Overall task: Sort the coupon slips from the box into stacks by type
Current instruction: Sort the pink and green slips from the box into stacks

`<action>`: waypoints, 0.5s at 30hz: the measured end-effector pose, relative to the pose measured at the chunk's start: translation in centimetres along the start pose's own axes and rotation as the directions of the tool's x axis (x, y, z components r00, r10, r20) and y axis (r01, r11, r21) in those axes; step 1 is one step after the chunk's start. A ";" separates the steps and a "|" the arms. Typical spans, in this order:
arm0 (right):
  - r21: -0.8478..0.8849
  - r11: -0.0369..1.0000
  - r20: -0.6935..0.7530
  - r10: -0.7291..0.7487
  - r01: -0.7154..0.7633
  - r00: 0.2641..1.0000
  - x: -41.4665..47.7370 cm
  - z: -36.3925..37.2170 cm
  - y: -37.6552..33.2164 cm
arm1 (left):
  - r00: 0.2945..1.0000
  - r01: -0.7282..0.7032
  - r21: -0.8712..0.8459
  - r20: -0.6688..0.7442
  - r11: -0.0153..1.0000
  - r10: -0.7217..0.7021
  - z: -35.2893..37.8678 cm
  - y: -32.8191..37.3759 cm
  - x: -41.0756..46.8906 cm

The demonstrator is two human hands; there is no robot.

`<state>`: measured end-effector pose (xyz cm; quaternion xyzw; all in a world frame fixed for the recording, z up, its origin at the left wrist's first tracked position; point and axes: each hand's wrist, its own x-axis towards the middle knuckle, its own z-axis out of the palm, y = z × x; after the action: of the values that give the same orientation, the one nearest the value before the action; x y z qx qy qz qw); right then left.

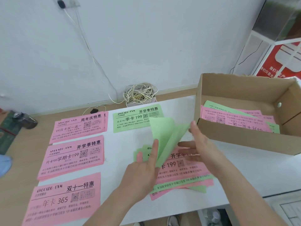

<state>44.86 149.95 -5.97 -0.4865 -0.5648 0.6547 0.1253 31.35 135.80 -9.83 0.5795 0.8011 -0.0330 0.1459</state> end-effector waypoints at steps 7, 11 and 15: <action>-0.183 0.981 -0.006 0.063 -0.063 0.998 0.4 -1.0 -2.8 | 0.996 -0.079 -0.041 0.042 0.996 0.081 0.4 -0.6 -0.7; -0.386 0.923 0.016 0.014 -0.007 1.000 0.3 -0.9 -3.6 | 0.998 -0.054 -0.029 0.025 0.998 0.054 0.5 -0.5 -0.4; -0.637 0.769 0.014 0.080 -0.053 0.997 0.8 -0.9 -4.0 | 0.995 -0.103 -0.040 -0.003 0.994 0.103 0.8 -1.0 0.0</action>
<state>43.60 152.37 -2.87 -0.5068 -0.7375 0.4390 -0.0811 30.59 135.29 -10.73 0.6171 0.7706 -0.0090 0.1588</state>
